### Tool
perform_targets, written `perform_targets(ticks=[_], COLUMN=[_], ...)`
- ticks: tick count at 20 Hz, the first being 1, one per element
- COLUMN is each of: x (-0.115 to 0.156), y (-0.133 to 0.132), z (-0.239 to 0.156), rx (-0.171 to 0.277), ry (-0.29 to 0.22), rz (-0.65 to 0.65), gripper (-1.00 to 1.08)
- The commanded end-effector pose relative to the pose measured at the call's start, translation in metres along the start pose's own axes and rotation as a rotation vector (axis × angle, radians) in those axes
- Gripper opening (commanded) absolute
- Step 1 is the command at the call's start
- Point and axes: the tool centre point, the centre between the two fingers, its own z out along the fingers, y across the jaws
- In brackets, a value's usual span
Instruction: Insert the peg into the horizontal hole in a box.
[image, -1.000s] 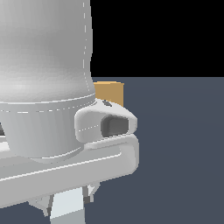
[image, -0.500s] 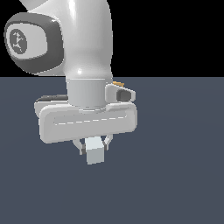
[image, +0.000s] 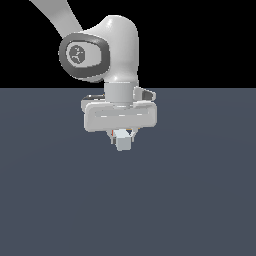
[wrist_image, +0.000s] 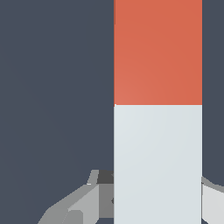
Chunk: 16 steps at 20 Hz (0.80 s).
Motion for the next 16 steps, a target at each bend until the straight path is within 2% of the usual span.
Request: perform_targets(ticks=[1, 8, 16], x=[0.022, 0.061, 0.07], y=[0.013, 0.036, 0.042], z=[-0.004, -0.009, -0.01], rx=[-0.002, -0.002, -0.002], ry=[-0.001, -0.001, -0.001], rz=[0.007, 0.015, 0.017], gripper=[-1.0, -1.0, -1.0])
